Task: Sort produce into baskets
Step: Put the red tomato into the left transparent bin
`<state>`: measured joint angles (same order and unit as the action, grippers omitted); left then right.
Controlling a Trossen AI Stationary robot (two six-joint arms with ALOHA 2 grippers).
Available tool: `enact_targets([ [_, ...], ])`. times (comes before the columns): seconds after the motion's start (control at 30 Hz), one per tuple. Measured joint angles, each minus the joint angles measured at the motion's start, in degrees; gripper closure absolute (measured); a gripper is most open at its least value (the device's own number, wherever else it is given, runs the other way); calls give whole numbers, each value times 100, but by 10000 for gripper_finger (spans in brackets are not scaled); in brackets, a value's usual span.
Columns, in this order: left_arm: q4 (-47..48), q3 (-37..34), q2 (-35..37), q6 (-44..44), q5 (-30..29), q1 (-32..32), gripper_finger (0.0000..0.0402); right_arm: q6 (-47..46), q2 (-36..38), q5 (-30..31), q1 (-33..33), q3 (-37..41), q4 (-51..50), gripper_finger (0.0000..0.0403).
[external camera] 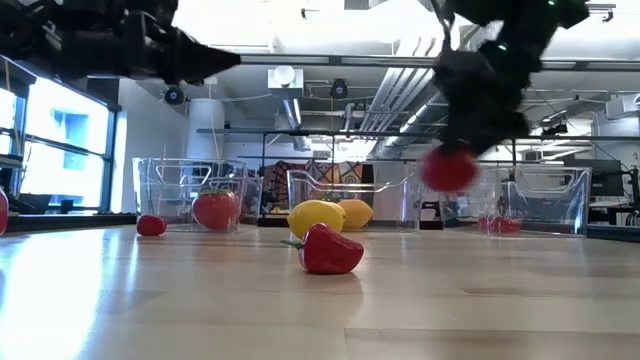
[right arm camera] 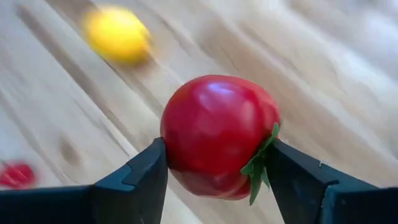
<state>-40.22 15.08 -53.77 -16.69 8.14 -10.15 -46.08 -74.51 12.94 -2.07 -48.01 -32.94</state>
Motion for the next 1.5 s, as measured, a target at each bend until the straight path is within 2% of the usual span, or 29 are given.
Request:
enact_targets([
  [0.13,99,-131,591,66,-30,-76,401,701,-333,606,-170,4,1559,183],
  [0.33,755,-132,1357,263,-43,-355,401,1775,-1188,830,-168,7,4063,183],
  [0.43,928,-132,1640,373,-44,-475,401,2201,-1637,953,-122,-261,4613,183],
  [0.77,1078,-132,2119,719,-74,-717,401,3587,-3329,989,159,-2398,4431,183],
  [1.07,1378,-132,2714,772,-100,-763,401,4355,-4296,1319,403,-3695,4436,183],
  [1.27,1505,-132,2955,861,-100,-761,401,4506,-4997,795,700,-4737,4154,183],
  [1.5,1585,-132,3051,850,-102,-761,401,4524,-6053,322,987,-6651,2633,183],
])
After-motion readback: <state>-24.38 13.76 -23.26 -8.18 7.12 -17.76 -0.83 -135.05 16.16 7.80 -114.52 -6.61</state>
